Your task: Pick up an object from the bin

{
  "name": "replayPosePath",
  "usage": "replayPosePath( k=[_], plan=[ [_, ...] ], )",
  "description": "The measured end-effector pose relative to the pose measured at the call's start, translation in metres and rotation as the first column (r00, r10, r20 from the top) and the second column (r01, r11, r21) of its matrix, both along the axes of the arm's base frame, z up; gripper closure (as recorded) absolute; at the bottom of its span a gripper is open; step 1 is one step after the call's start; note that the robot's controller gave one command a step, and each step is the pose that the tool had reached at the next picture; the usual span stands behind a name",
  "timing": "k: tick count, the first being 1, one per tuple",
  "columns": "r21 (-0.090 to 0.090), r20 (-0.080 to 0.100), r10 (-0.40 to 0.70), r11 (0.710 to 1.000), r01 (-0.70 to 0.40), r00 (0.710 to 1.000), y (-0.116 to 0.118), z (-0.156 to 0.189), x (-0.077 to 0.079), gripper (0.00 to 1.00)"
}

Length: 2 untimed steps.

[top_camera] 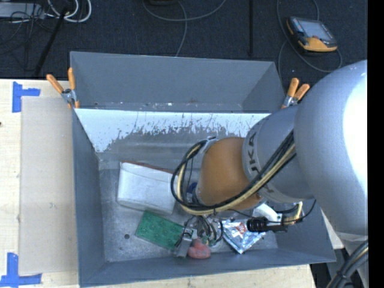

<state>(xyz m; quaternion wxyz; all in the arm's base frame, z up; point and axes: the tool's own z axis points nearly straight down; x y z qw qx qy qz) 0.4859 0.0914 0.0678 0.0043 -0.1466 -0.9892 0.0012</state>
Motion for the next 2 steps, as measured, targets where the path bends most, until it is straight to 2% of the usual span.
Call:
replayPosePath(
  k=[1, 2],
  plan=[
    [0.001, 0.0, -0.001, 1.0, 0.001, 1.0, 0.0, 0.003, 0.001, 1.0],
    [0.002, 0.016, 0.012, 1.0, -0.012, 1.0, -0.001, 0.137, 0.014, 1.0]
  ],
)
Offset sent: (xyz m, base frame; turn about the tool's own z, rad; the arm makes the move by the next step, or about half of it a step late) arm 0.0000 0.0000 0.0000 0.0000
